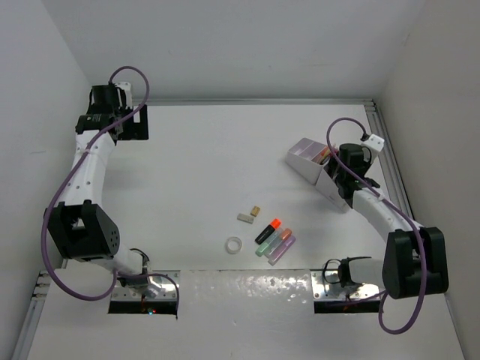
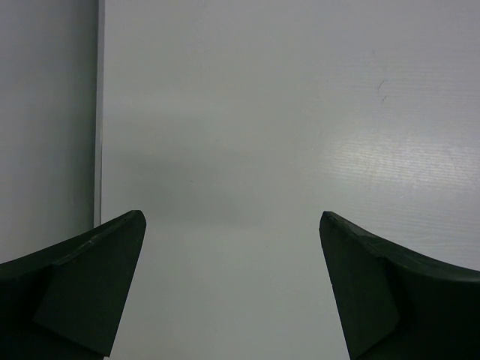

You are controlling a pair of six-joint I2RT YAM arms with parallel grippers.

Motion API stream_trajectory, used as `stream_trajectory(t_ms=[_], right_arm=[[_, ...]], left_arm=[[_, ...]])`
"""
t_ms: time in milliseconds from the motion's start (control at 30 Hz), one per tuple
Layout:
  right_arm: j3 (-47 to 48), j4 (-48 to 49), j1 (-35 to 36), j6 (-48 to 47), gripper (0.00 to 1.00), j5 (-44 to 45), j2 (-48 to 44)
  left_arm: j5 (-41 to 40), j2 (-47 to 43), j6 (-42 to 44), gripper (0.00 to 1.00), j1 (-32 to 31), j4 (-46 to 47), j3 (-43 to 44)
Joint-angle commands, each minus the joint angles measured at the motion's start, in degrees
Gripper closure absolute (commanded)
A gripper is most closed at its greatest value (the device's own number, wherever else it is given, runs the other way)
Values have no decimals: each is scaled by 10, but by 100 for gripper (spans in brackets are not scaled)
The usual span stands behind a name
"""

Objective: Sort the stationery into containers
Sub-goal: Place the pen in the storage box, then pick up the pen from the center of the board.

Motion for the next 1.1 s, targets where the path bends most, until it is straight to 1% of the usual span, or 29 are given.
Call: stream_trajectory(t_ms=[0,100,133,233,267,300,333,433,533,600,633,700,733,767,800,833,867,900,933,967,1000,1067], right_arm=[[-7,56,5,-7,100,12,11],[-8,59,11,-7,100,12,15],[-8,57,13,-7,98,11,14],[-10,50,21,-8,78,5,3],[-10,47,22,-12,73,0,-3],[-9,46,27,-15,63,-1,-17],[-9,44,29,-23,57,-1,-26],[-2,35,41,-44,46,0,-65],[13,2,60,-49,39,12,-100],[34,-24,80,-27,38,26,-120],[43,-80,88,-14,38,30,-126],[67,-130,122,28,39,39,-132],[75,-187,136,46,42,42,-136],[88,-249,160,98,45,47,-135],[93,-250,172,127,48,46,-135],[94,-301,187,153,50,40,-134],[91,-323,215,180,52,30,-134],[86,-341,229,235,52,15,-133],[83,-373,242,261,52,7,-131],[74,-383,271,288,49,-1,-128],[72,-404,284,335,48,-14,-123],[73,-420,330,376,46,-27,-104]], left_arm=[[8,1,2,0,7,9,25],[9,-2,2,0,6,9,24],[9,-2,2,0,6,9,23],[9,-6,2,0,8,10,20],[9,-8,2,0,8,10,19],[9,-9,2,0,8,10,19],[9,-11,3,0,8,10,19],[13,-15,2,0,8,11,19],[16,-21,2,0,7,14,16],[18,-25,2,0,8,14,12],[19,-27,2,0,7,14,11],[24,-28,0,0,8,15,12],[26,-29,0,0,8,15,13],[32,-30,-1,0,8,17,13],[35,-30,-3,0,9,17,13],[38,-33,-4,0,8,16,14],[39,-36,-5,0,9,16,14],[43,-37,-5,0,8,15,13],[43,-44,-8,0,8,15,11],[45,-46,-8,0,8,15,9],[45,-50,-8,0,7,16,4],[45,-59,-9,0,6,16,1]])
